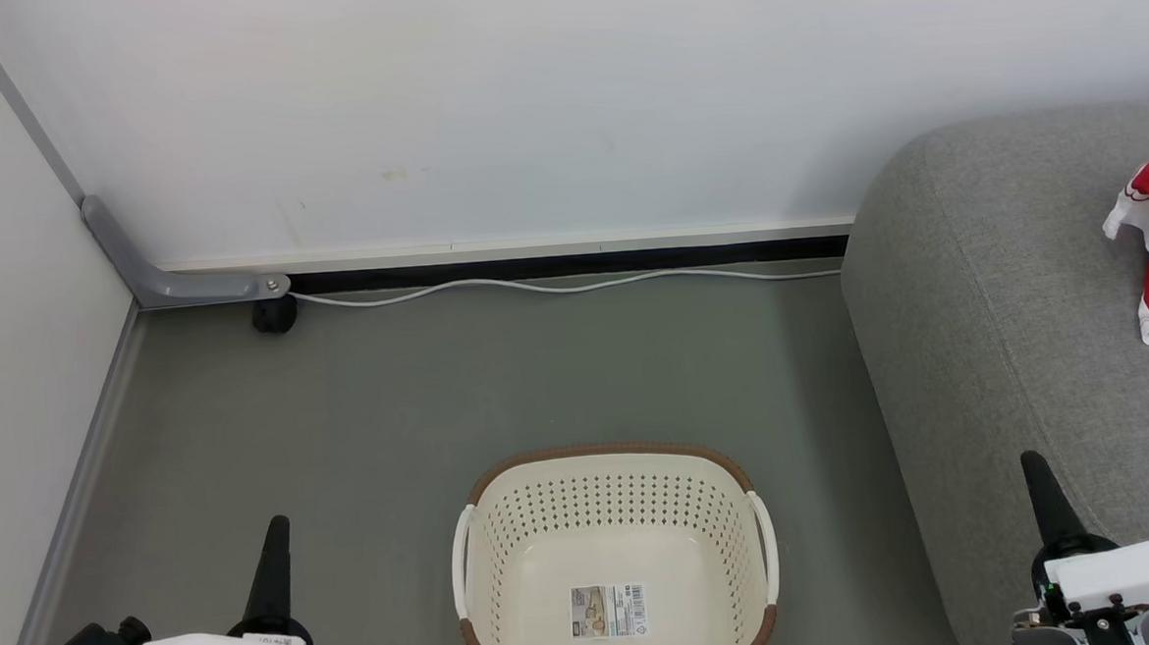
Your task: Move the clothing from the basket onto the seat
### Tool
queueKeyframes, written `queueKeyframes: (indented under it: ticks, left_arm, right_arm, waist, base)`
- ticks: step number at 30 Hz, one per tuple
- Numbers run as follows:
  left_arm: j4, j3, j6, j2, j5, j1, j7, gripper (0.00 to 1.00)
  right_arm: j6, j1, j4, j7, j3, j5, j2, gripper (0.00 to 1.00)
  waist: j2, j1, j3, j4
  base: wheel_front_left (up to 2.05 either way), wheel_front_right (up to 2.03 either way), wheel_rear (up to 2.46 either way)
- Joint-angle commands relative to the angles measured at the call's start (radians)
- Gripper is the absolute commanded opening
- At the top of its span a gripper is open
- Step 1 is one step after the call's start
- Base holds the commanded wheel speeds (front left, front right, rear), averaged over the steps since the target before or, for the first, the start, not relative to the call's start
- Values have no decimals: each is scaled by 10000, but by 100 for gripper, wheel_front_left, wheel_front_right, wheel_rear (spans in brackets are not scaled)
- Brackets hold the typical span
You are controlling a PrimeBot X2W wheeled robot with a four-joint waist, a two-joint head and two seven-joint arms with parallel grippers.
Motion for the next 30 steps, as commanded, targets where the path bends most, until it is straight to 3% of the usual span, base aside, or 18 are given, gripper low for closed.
queueKeyframes:
  ticks: [1, 30]
  left_arm:
    - [-334, 297, -7, 127, -362, -616, 91, 0]
    - [-647, 725, -9, 152, -3351, -854, 913, 0]
  right_arm:
    - [36, -298, -364, 110, 96, 380, -102, 0]
    - [42, -289, -878, 912, -176, 3530, -83, 0]
  waist:
    - [0, 0, 2, -2]
    - [0, 0, 32, -29]
  base:
    - [0, 0, 0]
    - [0, 0, 0]
